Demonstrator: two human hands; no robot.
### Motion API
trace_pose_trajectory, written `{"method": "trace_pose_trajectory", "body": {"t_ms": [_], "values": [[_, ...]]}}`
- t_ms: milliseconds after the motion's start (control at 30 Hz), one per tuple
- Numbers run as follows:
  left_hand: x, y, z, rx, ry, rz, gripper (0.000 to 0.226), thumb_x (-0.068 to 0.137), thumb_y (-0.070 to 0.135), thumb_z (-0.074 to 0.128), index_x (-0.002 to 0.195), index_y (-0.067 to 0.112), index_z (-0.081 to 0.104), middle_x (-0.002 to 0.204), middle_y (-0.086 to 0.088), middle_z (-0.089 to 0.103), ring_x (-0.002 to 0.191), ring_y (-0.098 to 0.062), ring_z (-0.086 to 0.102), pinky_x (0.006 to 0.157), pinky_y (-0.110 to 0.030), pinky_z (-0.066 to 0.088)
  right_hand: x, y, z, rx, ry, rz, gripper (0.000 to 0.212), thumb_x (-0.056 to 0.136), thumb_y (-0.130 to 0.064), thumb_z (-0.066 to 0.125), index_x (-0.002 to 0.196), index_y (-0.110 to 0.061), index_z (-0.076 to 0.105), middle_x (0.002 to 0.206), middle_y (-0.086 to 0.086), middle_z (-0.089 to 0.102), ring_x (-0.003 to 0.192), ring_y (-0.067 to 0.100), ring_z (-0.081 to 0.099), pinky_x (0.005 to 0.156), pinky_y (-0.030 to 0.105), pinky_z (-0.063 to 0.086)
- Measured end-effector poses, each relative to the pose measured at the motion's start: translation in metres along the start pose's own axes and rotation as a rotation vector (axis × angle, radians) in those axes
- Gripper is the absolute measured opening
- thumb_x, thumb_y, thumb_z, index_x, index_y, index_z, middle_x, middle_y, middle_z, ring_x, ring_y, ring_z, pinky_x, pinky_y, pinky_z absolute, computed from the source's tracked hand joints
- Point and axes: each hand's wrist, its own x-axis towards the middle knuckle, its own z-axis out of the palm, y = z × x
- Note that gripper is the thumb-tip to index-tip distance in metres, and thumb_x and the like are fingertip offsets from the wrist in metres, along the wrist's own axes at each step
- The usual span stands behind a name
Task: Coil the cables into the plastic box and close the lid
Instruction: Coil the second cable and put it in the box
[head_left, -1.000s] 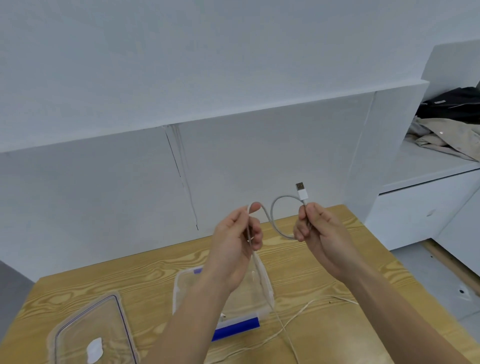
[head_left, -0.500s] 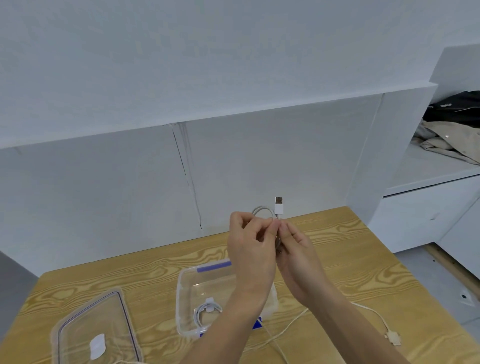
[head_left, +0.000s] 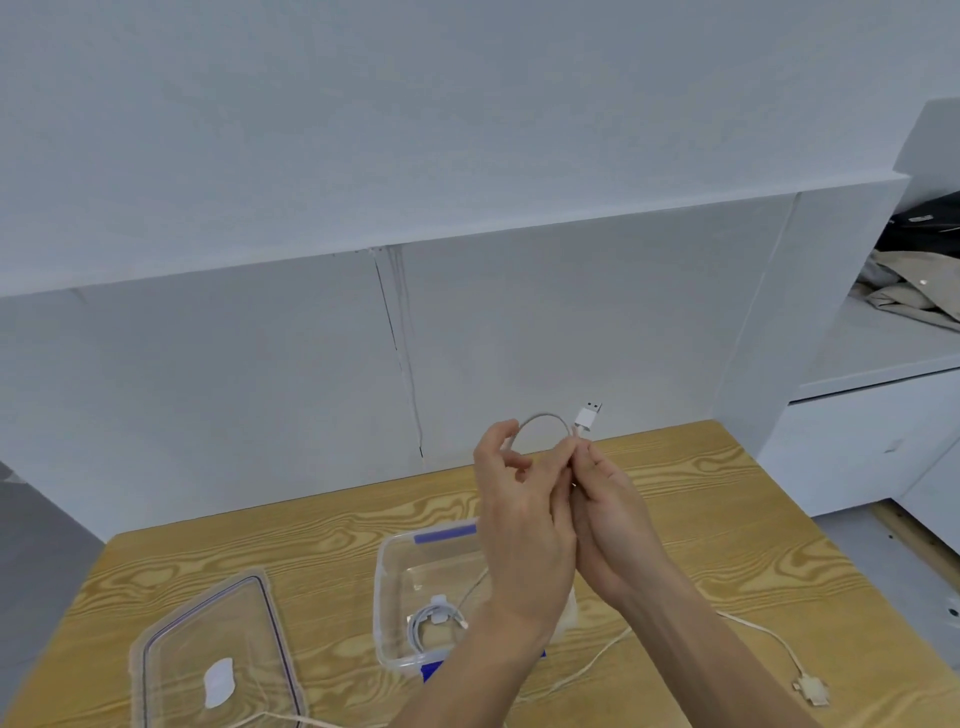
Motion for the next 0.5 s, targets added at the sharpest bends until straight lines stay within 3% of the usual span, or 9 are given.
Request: {"method": "trace_pose_trajectory", "body": {"t_ms": [33, 100, 200, 267, 367, 467, 500], "values": [[-0.002, -0.001, -0.002, -0.083, 0.024, -0.022, 0.024, 0.09, 0.025, 0.056, 0.113, 0.031, 0.061, 0.13, 0.008, 0.031, 0.098, 0.0, 0.047, 0.073, -0.023, 0.052, 0.001, 0.0, 0.001, -0.002, 0.007, -0.019, 0.026, 0.101, -0.024, 0.035, 0.1, -0.005, 0.052, 0.082, 0.022, 0.056, 0.081, 0.029, 0.059, 0.069, 0.028, 0.056], [-0.004, -0.005, -0.006, -0.175, 0.051, -0.077, 0.042, 0.082, 0.013, 0.068, 0.116, 0.032, 0.053, 0.127, 0.016, 0.024, 0.098, 0.005, 0.047, 0.073, -0.023, 0.053, 0.003, -0.001, 0.003, 0.017, 0.029, -0.051, 0.025, 0.1, -0.024, 0.036, 0.087, -0.008, 0.049, 0.065, 0.008, 0.045, 0.063, 0.02, 0.051, 0.066, 0.028, 0.053], [-0.008, -0.012, -0.015, -0.195, 0.019, -0.107, 0.056, 0.078, 0.014, 0.074, 0.121, 0.037, 0.045, 0.127, 0.018, 0.023, 0.101, -0.005, 0.05, 0.074, -0.024, 0.053, 0.006, -0.007, 0.004, 0.01, 0.039, -0.075, 0.028, 0.101, -0.023, 0.033, 0.081, -0.009, 0.048, 0.058, 0.0, 0.039, 0.052, 0.014, 0.043, 0.065, 0.03, 0.051], [-0.011, -0.018, -0.022, -0.17, 0.011, -0.104, 0.051, 0.078, 0.021, 0.075, 0.116, 0.039, 0.046, 0.121, 0.017, 0.028, 0.099, -0.012, 0.052, 0.079, -0.02, 0.049, 0.009, -0.011, 0.004, -0.016, 0.034, -0.084, 0.028, 0.101, -0.024, 0.034, 0.08, -0.01, 0.047, 0.058, -0.001, 0.037, 0.05, 0.013, 0.04, 0.063, 0.029, 0.047], [-0.013, -0.028, -0.036, -0.209, -0.027, -0.167, 0.028, 0.079, 0.027, 0.073, 0.099, 0.038, 0.055, 0.106, 0.016, 0.046, 0.087, -0.009, 0.055, 0.069, -0.013, 0.046, 0.013, -0.018, 0.004, -0.025, 0.024, -0.086, 0.031, 0.101, -0.024, 0.032, 0.078, -0.01, 0.046, 0.057, -0.001, 0.033, 0.048, 0.012, 0.035, 0.054, 0.026, 0.044], [-0.008, -0.044, -0.05, -0.215, -0.158, -0.244, 0.003, 0.083, 0.028, 0.067, 0.081, 0.029, 0.066, 0.075, 0.013, 0.064, 0.074, -0.005, 0.058, 0.062, -0.013, 0.042, 0.02, -0.027, 0.003, -0.029, 0.024, -0.07, 0.031, 0.102, -0.024, 0.032, 0.077, -0.01, 0.045, 0.057, -0.002, 0.03, 0.048, 0.011, 0.031, 0.048, 0.024, 0.041], [-0.006, -0.049, -0.055, -0.215, -0.216, -0.269, 0.008, 0.085, 0.028, 0.065, 0.078, 0.029, 0.067, 0.069, 0.014, 0.065, 0.068, -0.001, 0.057, 0.06, -0.013, 0.041, 0.022, -0.029, 0.002, -0.038, 0.025, -0.066, 0.031, 0.102, -0.025, 0.032, 0.076, -0.011, 0.044, 0.057, -0.003, 0.03, 0.048, 0.011, 0.03, 0.047, 0.024, 0.04]]}}
